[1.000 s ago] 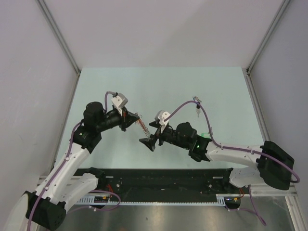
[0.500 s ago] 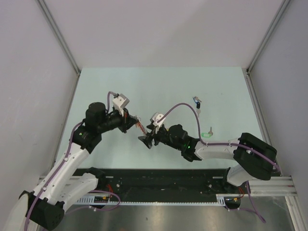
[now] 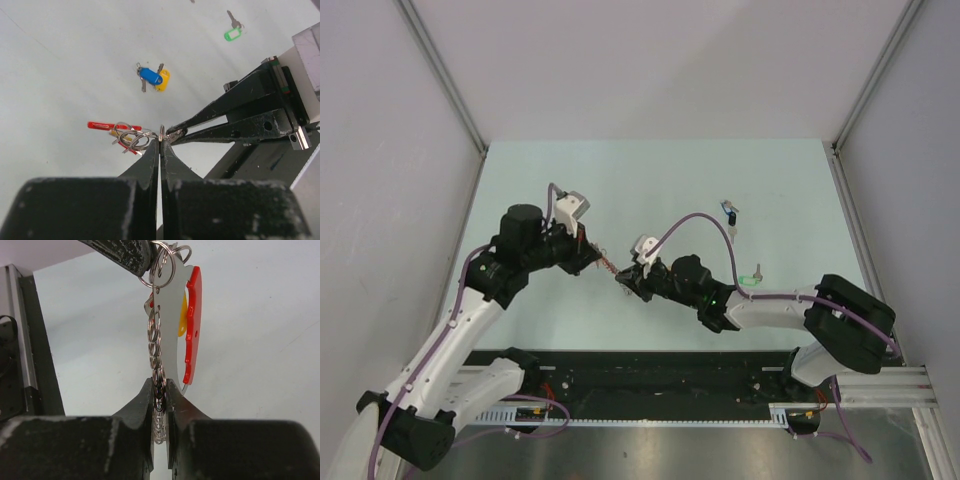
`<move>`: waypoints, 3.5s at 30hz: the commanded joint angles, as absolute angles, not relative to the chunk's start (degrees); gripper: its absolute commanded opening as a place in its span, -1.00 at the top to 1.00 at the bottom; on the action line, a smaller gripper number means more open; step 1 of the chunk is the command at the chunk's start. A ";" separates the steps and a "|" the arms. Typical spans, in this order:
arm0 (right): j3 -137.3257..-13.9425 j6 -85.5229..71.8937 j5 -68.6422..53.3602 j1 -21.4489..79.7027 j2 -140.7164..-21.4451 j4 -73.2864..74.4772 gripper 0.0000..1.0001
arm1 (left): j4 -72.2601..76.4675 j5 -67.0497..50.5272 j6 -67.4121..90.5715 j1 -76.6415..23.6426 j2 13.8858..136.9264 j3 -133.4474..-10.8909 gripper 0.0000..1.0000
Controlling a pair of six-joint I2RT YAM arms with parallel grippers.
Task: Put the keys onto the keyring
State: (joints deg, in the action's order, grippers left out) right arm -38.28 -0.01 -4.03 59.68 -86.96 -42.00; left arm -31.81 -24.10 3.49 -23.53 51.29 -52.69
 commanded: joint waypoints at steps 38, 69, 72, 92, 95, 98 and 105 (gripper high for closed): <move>-42.98 3.44 -14.40 56.09 -81.04 -24.34 0.19 | -53.52 -14.50 -16.26 -30.67 74.61 -68.55 0.99; -39.64 -11.60 -46.14 44.82 -94.83 -58.97 0.27 | -57.48 -18.54 -23.11 -36.91 77.43 -73.56 0.99; -39.55 -11.95 -47.46 44.91 -95.97 -61.43 0.27 | -57.83 -18.90 -23.47 -37.09 77.52 -73.65 0.99; -38.76 -24.69 -51.68 44.03 -107.84 -86.48 0.35 | -55.81 -22.06 -24.52 -37.53 73.92 -71.90 0.99; -38.67 -24.61 -51.68 44.03 -108.02 -86.48 0.36 | -55.72 -22.59 -24.61 -37.53 73.74 -71.89 0.99; -38.67 -24.43 -51.77 44.03 -108.02 -86.48 0.36 | -56.16 -23.20 -24.79 -37.53 74.27 -72.16 0.99; -38.67 -25.31 -52.64 43.42 -107.05 -86.84 0.33 | -56.78 -21.97 -24.87 -37.53 74.80 -71.81 0.99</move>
